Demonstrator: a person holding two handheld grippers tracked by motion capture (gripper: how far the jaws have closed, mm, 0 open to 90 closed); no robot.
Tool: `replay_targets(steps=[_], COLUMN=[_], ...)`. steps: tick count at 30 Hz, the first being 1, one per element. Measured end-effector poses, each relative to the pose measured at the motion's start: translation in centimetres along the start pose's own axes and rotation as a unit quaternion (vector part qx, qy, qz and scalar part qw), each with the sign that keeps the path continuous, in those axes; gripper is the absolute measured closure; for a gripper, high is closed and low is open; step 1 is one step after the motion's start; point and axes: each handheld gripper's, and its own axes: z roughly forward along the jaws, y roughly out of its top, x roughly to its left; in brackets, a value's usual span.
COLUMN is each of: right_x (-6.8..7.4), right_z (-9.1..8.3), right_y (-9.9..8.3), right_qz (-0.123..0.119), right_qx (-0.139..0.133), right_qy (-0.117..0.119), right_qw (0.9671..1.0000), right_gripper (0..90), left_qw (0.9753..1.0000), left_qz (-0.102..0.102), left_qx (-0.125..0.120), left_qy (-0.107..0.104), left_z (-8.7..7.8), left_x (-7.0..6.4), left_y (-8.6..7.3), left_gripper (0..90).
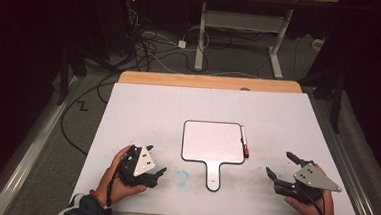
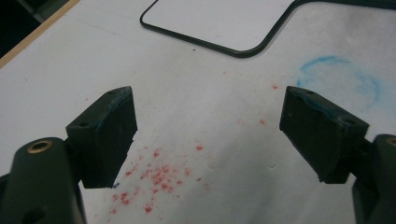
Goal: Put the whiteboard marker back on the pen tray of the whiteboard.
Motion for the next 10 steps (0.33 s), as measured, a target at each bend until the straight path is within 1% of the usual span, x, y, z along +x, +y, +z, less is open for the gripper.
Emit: replay_targets(steps=[10], right_x=[-0.07], right_z=[0.0], right_y=[-0.13], right_qz=[-0.003], right_qx=[0.004], right_qy=[-0.004], right_qw=[1.0], right_gripper=[21.3], left_qw=[1.0], left_qz=[0.002], left_qx=[0.004], left_qy=[-0.004], left_z=[0.3], left_x=[0.09], left_y=[0.1], left_gripper=[17.7])
